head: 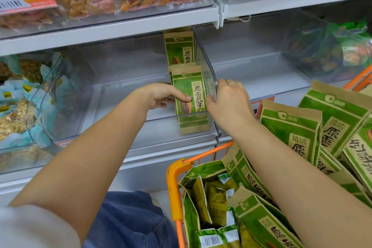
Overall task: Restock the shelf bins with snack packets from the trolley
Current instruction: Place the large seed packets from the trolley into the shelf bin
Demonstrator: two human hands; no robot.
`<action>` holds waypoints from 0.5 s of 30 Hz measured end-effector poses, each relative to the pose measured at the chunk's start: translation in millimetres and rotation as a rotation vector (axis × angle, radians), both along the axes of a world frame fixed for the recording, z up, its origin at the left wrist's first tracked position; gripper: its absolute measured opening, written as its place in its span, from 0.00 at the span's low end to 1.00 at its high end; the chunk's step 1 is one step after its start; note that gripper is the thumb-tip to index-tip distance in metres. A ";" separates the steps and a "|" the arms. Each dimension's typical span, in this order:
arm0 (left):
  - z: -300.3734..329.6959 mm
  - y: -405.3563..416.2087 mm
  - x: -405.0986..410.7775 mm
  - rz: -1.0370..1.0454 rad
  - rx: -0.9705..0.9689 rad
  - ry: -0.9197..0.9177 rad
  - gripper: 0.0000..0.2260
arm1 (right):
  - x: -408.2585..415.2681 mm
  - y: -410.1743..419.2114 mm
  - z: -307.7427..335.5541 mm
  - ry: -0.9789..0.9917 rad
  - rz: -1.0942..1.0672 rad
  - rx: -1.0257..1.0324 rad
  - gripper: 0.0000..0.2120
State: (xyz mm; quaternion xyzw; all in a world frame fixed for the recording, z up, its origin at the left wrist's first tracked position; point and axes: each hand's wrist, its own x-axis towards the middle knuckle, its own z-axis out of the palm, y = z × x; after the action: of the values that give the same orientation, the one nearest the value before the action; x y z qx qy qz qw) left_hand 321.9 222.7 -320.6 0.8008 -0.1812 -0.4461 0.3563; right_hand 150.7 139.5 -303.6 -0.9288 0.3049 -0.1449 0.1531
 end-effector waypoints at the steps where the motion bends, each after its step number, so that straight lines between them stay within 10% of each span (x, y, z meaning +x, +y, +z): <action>1: 0.3 0.9 -0.1 -0.013 -0.030 -0.045 0.20 | 0.5 -0.1 -0.1 0.001 -0.001 0.002 0.15; 7: -1.0 -9.1 3.0 0.276 -0.333 -0.460 0.30 | -0.2 -0.8 -0.8 0.002 0.002 -0.003 0.16; 15: -10.0 -31.5 9.4 0.351 -0.268 -0.793 0.32 | 0.5 -1.5 -2.0 -0.001 0.009 -0.007 0.15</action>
State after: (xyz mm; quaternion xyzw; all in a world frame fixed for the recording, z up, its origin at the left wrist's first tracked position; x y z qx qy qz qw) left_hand 331.2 191.2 -330.6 0.8751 -0.2214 -0.0106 0.4303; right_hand 151.2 138.0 -305.6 -0.9307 0.3000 -0.1456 0.1505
